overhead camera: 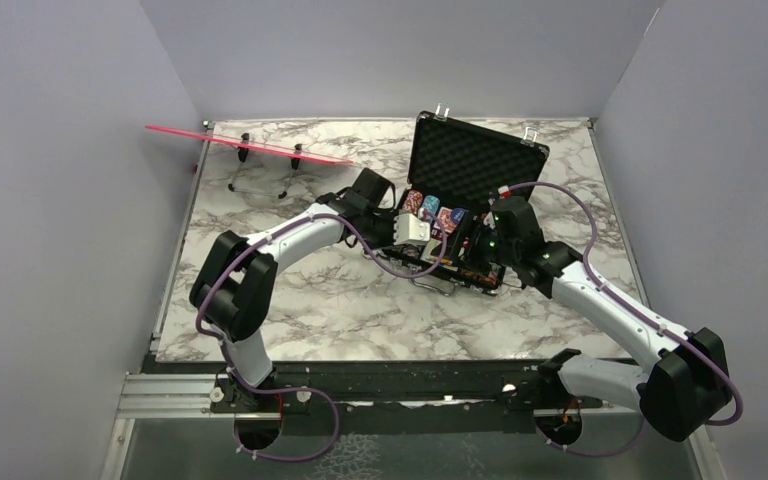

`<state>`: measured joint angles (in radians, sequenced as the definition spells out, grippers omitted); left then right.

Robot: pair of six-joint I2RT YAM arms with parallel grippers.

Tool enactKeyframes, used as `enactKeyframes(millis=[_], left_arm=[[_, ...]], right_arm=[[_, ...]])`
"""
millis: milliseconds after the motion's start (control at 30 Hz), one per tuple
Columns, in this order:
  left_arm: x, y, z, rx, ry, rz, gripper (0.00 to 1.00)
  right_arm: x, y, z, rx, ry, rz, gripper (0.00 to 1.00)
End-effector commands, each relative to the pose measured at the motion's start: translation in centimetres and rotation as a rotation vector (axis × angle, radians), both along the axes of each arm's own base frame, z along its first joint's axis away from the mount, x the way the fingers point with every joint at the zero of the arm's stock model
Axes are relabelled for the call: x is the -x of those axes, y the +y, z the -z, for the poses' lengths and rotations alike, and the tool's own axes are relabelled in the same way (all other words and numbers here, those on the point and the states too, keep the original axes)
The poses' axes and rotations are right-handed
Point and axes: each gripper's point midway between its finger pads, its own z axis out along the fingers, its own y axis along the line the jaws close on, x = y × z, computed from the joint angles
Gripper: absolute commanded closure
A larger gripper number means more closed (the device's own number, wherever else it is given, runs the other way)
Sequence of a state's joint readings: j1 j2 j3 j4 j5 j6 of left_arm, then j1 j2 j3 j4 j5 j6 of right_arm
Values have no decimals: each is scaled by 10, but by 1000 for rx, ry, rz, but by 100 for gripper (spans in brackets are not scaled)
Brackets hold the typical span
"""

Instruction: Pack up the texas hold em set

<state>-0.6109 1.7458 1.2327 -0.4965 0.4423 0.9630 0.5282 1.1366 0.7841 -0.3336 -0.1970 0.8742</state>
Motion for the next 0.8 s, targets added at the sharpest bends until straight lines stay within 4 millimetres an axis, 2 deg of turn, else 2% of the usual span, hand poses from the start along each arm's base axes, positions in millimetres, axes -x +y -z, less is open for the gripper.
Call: enactKeyframes(millis=[0,133,333,500,633,767], left_arm=[[-13,2,5,-39,-29,-53,100],[-23,6,11,-77,-64,-81,100],[-40,10,9,-99,-130,-135,100],[-43,10,7,-100,-146,-136,100],[-46,3,-4,-64,-155,-138,100],[-48,-10,-25,9,-162,-121,100]], right_arm=[[-4,-1,-3,-2,-17,6,35],[-4,-2,-3,3,-22,9,35],[-5,-3,-3,7,-27,11,35],[-5,-3,-3,8,-25,12,35],[-5,-2,-2,6,-25,8,35],[-5,-2,-2,4,-24,7,35]])
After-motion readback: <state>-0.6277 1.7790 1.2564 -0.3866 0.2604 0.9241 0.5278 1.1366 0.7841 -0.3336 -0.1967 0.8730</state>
